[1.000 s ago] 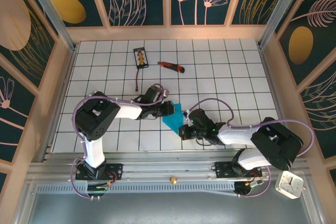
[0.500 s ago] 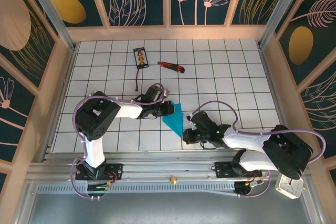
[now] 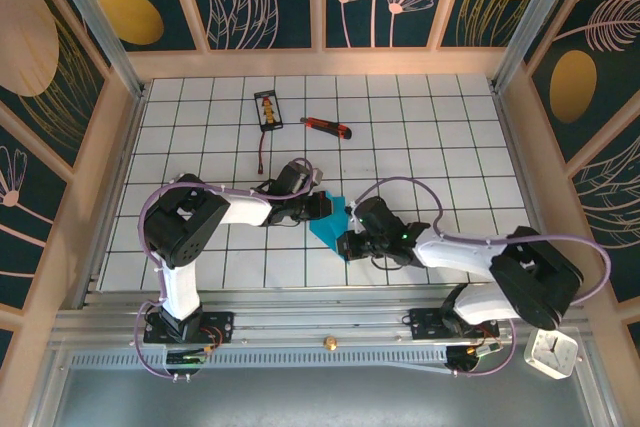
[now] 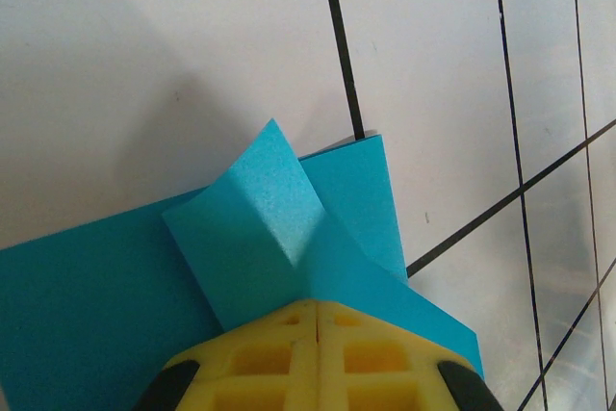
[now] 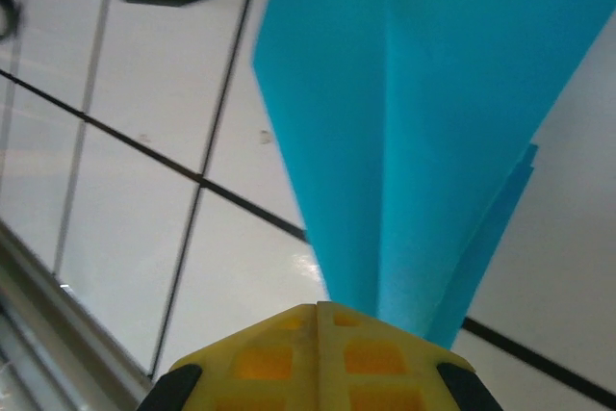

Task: Fold a paper plane with a square sheet of paper (pick it up from the middle)
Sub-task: Fourth fold the wing at the center of the table.

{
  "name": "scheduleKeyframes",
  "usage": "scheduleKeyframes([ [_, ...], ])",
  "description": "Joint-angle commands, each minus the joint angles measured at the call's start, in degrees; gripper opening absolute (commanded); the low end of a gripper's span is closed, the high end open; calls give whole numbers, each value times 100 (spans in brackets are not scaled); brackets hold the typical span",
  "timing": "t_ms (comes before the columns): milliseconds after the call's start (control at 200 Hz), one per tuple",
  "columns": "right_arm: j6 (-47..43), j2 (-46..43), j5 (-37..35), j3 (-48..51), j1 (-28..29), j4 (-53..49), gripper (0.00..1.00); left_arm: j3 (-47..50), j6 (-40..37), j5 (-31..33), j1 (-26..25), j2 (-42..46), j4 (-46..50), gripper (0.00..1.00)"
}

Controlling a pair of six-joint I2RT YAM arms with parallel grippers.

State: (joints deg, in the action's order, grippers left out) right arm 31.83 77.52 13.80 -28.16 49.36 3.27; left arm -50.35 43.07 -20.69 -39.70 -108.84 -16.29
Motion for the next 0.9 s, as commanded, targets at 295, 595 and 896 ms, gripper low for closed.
scheduleKeyframes([
  [295,-53,338,419,578,-52,20,2,41,-202,452,50,-383,627,0],
  [595,417,-216,470,1102,272,-328,0,-1,-247,485,45,-412,689,0],
  [896,271,-1013,375,877,3,-762,0,29,-259,487,42,-396,707,0],
])
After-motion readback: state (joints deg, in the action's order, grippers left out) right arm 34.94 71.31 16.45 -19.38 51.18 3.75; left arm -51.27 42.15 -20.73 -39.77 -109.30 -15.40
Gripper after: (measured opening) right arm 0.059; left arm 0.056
